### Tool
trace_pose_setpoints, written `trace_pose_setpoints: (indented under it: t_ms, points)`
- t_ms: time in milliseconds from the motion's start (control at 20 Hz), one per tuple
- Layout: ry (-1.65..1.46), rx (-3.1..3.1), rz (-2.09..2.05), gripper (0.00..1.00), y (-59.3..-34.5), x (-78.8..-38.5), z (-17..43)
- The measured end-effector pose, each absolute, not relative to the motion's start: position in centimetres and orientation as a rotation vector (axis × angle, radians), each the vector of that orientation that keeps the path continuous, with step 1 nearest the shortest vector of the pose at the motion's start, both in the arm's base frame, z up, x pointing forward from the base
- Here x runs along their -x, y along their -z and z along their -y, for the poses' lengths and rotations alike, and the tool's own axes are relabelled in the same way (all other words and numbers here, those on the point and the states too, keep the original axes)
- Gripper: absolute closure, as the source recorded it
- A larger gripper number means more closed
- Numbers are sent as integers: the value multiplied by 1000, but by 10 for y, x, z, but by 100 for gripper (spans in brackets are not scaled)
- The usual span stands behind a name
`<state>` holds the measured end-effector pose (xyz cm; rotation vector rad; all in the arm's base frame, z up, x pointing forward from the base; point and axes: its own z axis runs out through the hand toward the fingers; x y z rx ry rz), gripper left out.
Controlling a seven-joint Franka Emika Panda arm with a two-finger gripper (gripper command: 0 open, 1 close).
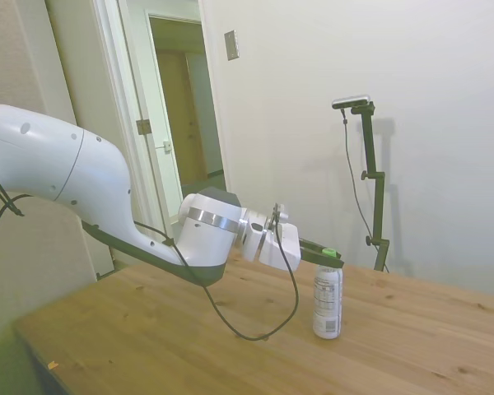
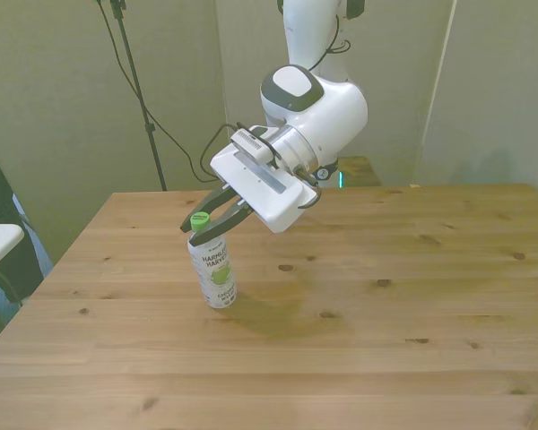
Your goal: Stand the water bottle
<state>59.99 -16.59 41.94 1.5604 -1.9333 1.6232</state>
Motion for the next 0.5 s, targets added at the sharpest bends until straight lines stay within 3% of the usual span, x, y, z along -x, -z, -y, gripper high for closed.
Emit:
trace_pose_setpoints:
  t_ms: [500]
  points:
    - [-1600, -1609, 1944, 0, -412, -596, 153]
